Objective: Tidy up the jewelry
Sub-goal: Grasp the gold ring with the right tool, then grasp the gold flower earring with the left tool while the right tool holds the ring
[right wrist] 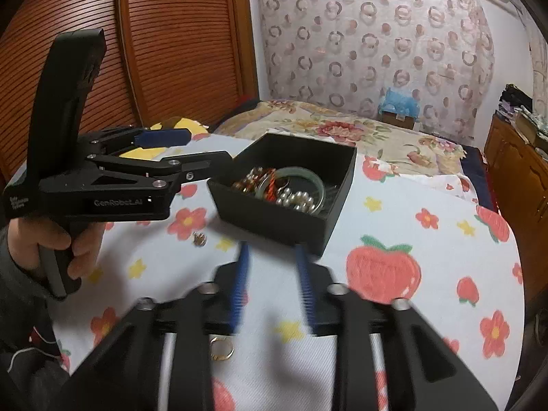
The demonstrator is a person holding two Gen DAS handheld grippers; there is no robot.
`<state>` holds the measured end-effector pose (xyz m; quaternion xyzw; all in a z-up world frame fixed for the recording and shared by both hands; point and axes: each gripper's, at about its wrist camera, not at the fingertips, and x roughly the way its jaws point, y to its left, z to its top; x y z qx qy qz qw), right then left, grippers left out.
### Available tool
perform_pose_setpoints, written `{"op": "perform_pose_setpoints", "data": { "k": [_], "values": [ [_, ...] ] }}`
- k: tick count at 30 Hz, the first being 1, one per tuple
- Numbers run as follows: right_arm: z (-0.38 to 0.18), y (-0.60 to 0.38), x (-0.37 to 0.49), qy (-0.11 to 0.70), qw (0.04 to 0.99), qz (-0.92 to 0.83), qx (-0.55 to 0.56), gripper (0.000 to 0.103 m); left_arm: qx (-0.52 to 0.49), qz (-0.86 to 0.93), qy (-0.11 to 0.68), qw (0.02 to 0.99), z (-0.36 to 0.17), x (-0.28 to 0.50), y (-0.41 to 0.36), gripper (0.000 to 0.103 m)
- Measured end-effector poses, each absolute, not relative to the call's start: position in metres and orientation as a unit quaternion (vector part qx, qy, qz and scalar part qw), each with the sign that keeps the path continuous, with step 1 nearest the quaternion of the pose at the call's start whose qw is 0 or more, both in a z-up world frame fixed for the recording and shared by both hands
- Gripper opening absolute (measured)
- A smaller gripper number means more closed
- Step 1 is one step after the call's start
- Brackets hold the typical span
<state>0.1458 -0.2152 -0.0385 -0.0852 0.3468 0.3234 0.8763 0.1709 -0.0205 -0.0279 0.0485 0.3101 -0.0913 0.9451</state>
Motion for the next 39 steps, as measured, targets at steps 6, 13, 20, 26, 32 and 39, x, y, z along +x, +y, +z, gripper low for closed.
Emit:
{"op": "perform_pose_setpoints", "data": {
  "k": [6, 13, 20, 26, 32, 39],
  "values": [
    [-0.055, -0.209, 0.126, 0.368, 0.860, 0.338, -0.104, 0.037, 0.038, -0.101, 0.324, 0.940, -0.043, 0.149, -0.006, 0.087],
    [-0.075, -0.197, 0.109, 0.394, 0.841, 0.346, -0.132, 0.037, 0.046, -0.098, 0.354, 0.929, -0.066, 0.137, 0.000, 0.087],
    [-0.085, -0.188, 0.102, 0.408, 0.830, 0.341, -0.166, 0.037, 0.055, -0.098, 0.383, 0.917, -0.086, 0.135, 0.004, 0.087],
    [-0.083, -0.191, 0.100, 0.408, 0.830, 0.344, -0.165, 0.013, 0.054, -0.109, 0.387, 0.914, -0.088, 0.135, 0.002, 0.087],
    [-0.076, -0.200, 0.104, 0.404, 0.833, 0.343, -0.157, 0.013, 0.054, -0.115, 0.391, 0.912, -0.087, 0.137, 0.001, 0.082],
    [-0.072, -0.203, 0.105, 0.398, 0.837, 0.344, -0.151, 0.013, 0.065, -0.121, 0.399, 0.907, -0.090, 0.143, -0.008, 0.062]
  ]
}}
